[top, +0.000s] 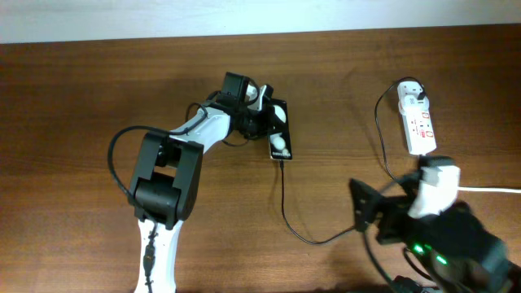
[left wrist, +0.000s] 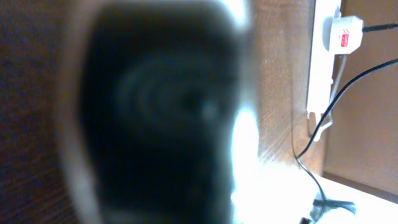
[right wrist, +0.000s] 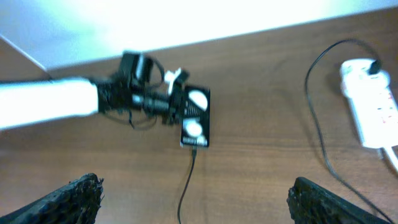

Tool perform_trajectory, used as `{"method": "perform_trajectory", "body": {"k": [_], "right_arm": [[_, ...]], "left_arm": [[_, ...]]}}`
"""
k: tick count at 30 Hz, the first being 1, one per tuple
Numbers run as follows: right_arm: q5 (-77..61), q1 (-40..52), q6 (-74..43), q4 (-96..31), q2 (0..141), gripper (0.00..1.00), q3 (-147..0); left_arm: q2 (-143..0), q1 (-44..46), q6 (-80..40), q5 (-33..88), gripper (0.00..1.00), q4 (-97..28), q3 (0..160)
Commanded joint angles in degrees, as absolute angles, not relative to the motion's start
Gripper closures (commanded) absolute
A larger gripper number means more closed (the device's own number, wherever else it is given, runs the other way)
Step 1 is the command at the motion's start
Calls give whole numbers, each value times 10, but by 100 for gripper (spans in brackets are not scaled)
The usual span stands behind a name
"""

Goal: Plug charger to phone and switch on socket

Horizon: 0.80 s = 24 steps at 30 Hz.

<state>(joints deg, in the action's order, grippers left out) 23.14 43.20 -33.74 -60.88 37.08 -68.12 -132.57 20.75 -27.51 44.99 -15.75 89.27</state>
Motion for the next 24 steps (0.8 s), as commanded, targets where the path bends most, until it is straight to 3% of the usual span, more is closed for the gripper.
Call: {"method": "perform_trajectory", "body": {"k": [1, 6, 9, 14, 15, 16, 19, 24], "right_arm": [[260, 430, -330, -617, 333, 1, -686], [260, 430, -330, -674, 329, 1, -686], [260, 430, -330, -676, 329, 2, -686], [260, 430, -330, -677, 329, 1, -685], [260, 430, -330, -677, 329, 1, -685], [260, 430, -330, -677, 329, 1, -685], [260, 430, -330, -677, 329, 1, -685], [260, 430, -330, -677, 329, 1, -685]], "left_arm": [[-1351, 207, -272, 458, 100, -155, 906], [-1351, 208, -274, 445, 96, -157, 906], [-1351, 209, -274, 430, 84, -159, 906], [-1351, 210, -274, 429, 55, -159, 906], [-1351, 210, -274, 423, 46, -160, 906], [-1351, 210, -274, 421, 29, -160, 906], [-1351, 210, -273, 419, 10, -160, 906], [-1351, 210, -273, 406, 6, -164, 906]]}}
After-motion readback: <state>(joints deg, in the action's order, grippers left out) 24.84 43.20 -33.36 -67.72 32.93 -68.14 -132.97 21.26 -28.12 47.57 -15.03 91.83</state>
